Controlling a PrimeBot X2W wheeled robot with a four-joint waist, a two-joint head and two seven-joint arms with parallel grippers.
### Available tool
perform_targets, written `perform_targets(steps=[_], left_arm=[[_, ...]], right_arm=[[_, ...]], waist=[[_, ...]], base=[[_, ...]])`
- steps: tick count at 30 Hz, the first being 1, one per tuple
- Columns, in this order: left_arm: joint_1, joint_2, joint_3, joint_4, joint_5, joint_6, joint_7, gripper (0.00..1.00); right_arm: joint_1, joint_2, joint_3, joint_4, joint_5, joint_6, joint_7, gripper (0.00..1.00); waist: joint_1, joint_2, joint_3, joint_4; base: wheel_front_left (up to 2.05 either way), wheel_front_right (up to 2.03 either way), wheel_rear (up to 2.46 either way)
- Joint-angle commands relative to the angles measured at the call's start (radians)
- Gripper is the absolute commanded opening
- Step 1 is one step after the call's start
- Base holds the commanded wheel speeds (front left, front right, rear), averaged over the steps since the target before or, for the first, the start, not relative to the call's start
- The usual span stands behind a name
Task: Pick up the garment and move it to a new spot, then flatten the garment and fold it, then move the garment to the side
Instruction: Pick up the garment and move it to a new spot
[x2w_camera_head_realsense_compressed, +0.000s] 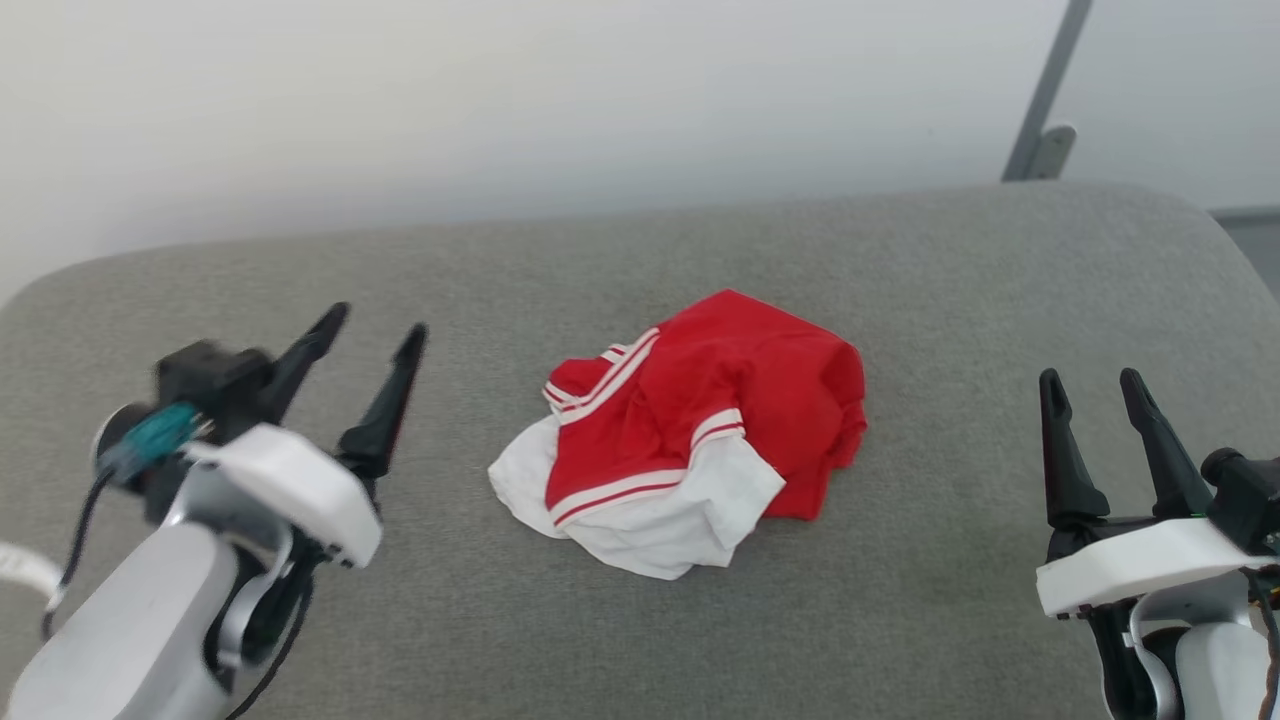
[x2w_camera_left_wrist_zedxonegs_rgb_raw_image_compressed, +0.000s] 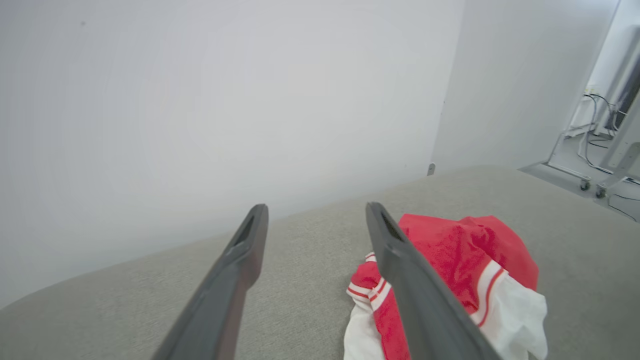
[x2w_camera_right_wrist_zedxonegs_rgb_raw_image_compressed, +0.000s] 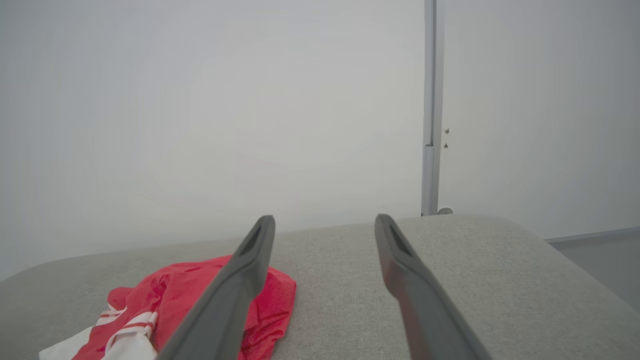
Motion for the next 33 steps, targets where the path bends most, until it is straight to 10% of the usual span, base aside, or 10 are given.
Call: perform_targets(steps=[1,16,33], left_arm=[[0.053,0.019,0.029,-0.028,-0.004,0.029,-0.050,1.00],[0.357,0.063,0.195,-0.172,0.003,0.157,-0.175,1.00],[0.602,-0.115,0.436,-0.211,0.175,0.065,-0.176,1.00]], right_arm=[[0.018,0.002,-0.005,-0.007,-0.008,0.000,0.008,1.00],[0.069,0.019,-0.023,-0.028,-0.015,0.000,0.017,1.00],[0.104,0.042,-0.007,-0.018,-0.021,0.000,0.012,1.00]], waist=[[0.0000,0.0000,-0.027,0.028],[0.0000,0.0000,-0.067,0.077],[0.0000,0.0000,-0.080,0.111]], base=[[0.00,0.00,0.00],[0.00,0.00,0.00],[0.00,0.00,0.00]])
